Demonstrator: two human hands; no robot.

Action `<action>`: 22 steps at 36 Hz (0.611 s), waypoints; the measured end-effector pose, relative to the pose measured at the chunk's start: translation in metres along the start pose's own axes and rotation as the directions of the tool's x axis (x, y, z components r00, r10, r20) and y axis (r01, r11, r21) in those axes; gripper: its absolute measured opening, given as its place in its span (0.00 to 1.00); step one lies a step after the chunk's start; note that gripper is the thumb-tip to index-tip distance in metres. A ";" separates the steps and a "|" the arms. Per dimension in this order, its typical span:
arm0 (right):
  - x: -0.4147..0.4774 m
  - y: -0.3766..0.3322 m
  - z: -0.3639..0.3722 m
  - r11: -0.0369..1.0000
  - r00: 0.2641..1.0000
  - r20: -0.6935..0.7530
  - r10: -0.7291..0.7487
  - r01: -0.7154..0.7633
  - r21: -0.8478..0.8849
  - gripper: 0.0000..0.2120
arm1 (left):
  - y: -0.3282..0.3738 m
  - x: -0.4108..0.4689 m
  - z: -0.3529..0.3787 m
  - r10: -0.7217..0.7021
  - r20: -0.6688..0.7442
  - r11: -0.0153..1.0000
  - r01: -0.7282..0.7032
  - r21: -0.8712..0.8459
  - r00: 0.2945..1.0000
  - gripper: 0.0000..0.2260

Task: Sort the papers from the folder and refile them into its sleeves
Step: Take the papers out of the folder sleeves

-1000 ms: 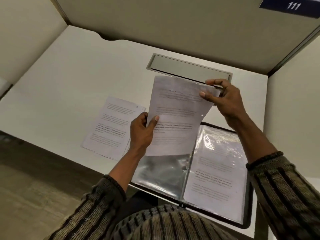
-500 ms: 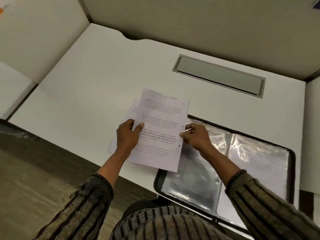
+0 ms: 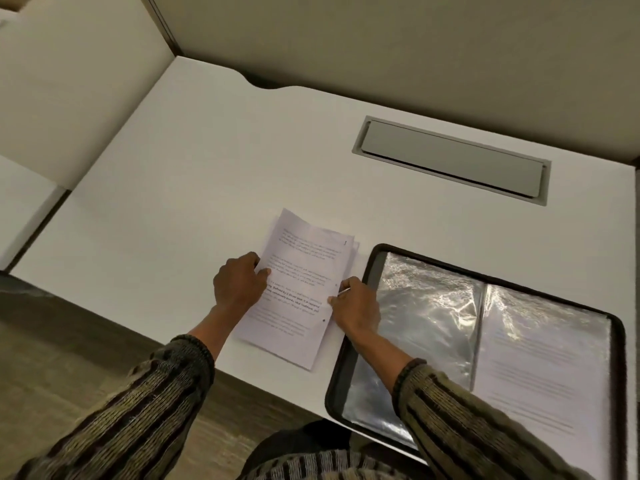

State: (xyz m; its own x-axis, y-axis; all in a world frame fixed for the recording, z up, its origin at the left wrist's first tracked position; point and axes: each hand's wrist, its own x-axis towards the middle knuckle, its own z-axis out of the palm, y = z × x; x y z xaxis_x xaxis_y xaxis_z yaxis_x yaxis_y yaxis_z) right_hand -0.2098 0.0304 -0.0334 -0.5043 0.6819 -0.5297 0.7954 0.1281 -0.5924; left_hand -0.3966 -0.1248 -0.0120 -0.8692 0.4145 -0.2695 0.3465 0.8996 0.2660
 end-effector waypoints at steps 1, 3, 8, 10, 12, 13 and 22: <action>0.000 0.001 0.001 0.999 1.000 -0.002 -0.004 0.003 -0.039 0.09 | 0.001 0.002 0.001 0.006 0.022 0.999 -0.007 0.040 1.000 0.12; 0.000 0.006 0.001 0.992 0.999 -0.011 -0.032 0.030 -0.118 0.08 | 0.002 0.004 0.002 0.005 0.064 0.993 -0.012 0.118 0.998 0.11; -0.001 0.010 -0.001 0.954 0.992 -0.011 -0.127 0.120 -0.273 0.10 | 0.007 -0.001 0.007 -0.013 0.074 0.983 -0.001 0.183 0.997 0.14; -0.001 0.009 -0.002 0.947 0.990 -0.006 -0.139 0.131 -0.292 0.12 | 0.011 -0.003 0.009 -0.015 0.031 0.989 0.010 0.151 0.999 0.17; -0.003 0.009 -0.004 0.947 0.988 0.002 -0.154 0.148 -0.284 0.12 | 0.016 -0.005 0.010 -0.017 0.003 0.990 0.016 0.143 1.000 0.23; -0.004 0.010 -0.006 0.953 0.988 0.000 -0.153 0.147 -0.263 0.11 | 0.018 -0.005 0.011 -0.017 -0.008 0.989 0.018 0.150 1.000 0.25; -0.021 0.063 -0.048 0.981 0.981 -0.098 -0.166 0.174 0.081 0.06 | 0.059 -0.029 0.032 0.167 -0.044 0.976 -0.159 0.148 0.985 0.30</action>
State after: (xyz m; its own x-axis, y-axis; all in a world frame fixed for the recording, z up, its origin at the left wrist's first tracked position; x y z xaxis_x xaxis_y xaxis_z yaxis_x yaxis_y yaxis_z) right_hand -0.1332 0.0588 -0.0299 -0.5940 0.7183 -0.3622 0.6657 0.1862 -0.7226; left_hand -0.3394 -0.0793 -0.0177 -0.8139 0.5524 -0.1799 0.5286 0.8327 0.1651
